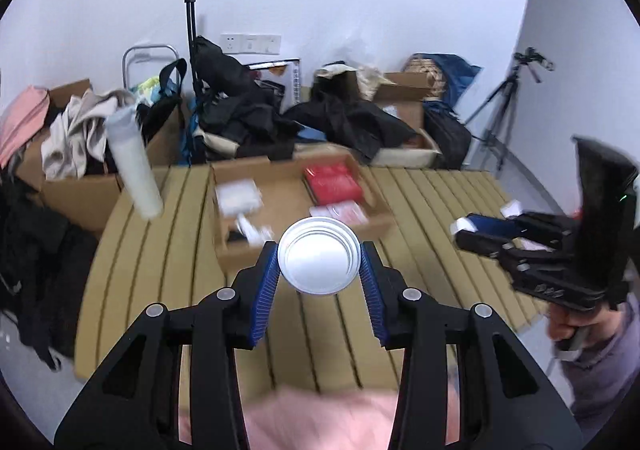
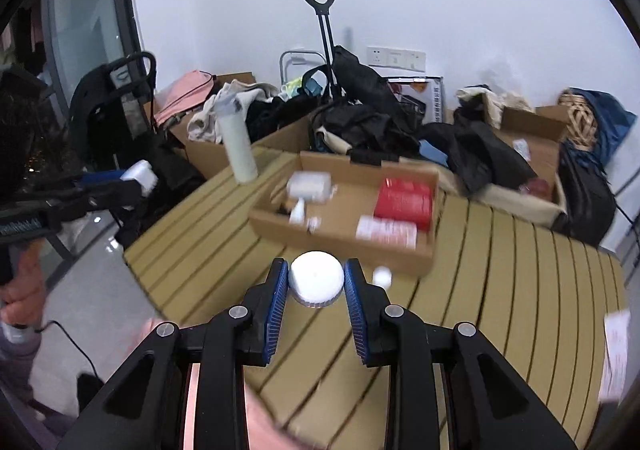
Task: Organize objects
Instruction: 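Lift both held white lids and carry them toward the cardboard tray, then open both grippers over the tray to drop the white lids inside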
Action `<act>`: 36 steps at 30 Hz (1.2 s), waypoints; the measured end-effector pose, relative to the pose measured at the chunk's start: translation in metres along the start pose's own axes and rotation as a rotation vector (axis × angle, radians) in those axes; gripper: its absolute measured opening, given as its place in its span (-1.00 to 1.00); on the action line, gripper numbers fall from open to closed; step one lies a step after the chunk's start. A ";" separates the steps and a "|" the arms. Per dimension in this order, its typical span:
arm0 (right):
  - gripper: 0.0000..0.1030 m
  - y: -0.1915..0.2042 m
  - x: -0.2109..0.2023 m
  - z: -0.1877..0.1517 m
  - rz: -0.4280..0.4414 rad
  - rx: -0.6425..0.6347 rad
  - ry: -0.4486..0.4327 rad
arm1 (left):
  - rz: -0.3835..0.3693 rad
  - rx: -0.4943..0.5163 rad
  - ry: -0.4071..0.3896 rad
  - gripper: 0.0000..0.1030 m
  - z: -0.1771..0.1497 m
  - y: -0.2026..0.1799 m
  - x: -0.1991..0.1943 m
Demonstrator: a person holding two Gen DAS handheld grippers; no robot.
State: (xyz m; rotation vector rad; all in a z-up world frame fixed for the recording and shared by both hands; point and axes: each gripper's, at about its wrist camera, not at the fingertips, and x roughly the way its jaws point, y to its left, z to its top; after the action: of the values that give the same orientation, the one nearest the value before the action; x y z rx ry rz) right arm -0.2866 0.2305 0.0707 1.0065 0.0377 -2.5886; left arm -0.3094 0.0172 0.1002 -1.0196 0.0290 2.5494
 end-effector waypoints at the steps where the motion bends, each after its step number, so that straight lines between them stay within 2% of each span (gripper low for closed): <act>1: -0.39 -0.007 0.010 0.013 0.004 0.004 0.006 | 0.002 0.006 0.022 -0.29 0.012 0.003 0.019; 4: -0.39 -0.038 0.060 0.058 0.061 0.049 0.069 | 0.006 -0.023 0.118 -0.29 0.052 0.020 0.088; 7: -0.39 -0.067 0.119 0.089 0.114 0.114 0.143 | -0.009 -0.081 0.213 -0.29 0.080 0.040 0.159; 9: -0.39 -0.084 0.160 0.101 0.147 0.157 0.194 | -0.019 -0.085 0.241 -0.29 0.090 0.049 0.200; 11: -0.39 -0.102 0.216 0.110 0.166 0.224 0.254 | 0.013 -0.096 0.261 -0.29 0.094 0.060 0.253; 14: -0.39 -0.110 0.283 0.111 0.115 0.242 0.330 | 0.027 -0.160 0.351 -0.31 0.085 0.078 0.316; 15: -0.39 -0.112 0.304 0.109 0.095 0.238 0.353 | 0.060 -0.175 0.363 -0.31 0.083 0.083 0.329; 17: -0.38 -0.118 0.339 0.108 0.034 0.243 0.384 | 0.071 -0.156 0.364 -0.26 0.078 0.092 0.351; 19: -0.38 -0.130 0.363 0.105 0.007 0.283 0.407 | 0.084 -0.134 0.358 -0.23 0.076 0.095 0.361; 21: -0.37 -0.136 0.366 0.108 0.005 0.308 0.351 | 0.085 -0.125 0.309 -0.05 0.078 0.094 0.358; 22: -0.34 -0.138 0.368 0.111 0.009 0.309 0.353 | 0.050 -0.121 0.314 0.38 0.079 0.093 0.358; 23: -0.12 -0.140 0.369 0.113 0.033 0.320 0.361 | 0.029 -0.121 0.317 0.53 0.079 0.093 0.357; 24: 0.23 -0.141 0.370 0.114 0.046 0.329 0.365 | 0.026 -0.118 0.307 0.53 0.080 0.094 0.357; 25: 0.32 -0.142 0.369 0.115 0.053 0.337 0.363 | 0.044 -0.099 0.298 0.54 0.081 0.092 0.353; 30: 0.36 -0.140 0.354 0.118 0.037 0.343 0.362 | 0.104 -0.076 0.333 0.60 0.091 0.096 0.332; 32: 0.36 -0.137 0.340 0.122 0.029 0.334 0.368 | 0.142 -0.090 0.360 0.90 0.094 0.102 0.321; 36: 0.36 -0.129 0.293 0.135 -0.016 0.276 0.390 | 0.228 -0.144 0.405 0.91 0.096 0.120 0.279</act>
State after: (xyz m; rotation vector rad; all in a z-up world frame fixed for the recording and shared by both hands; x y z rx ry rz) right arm -0.6177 0.2354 -0.0350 1.6034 -0.2180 -2.4148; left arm -0.5999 0.0200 -0.0302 -1.6605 0.0780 2.5230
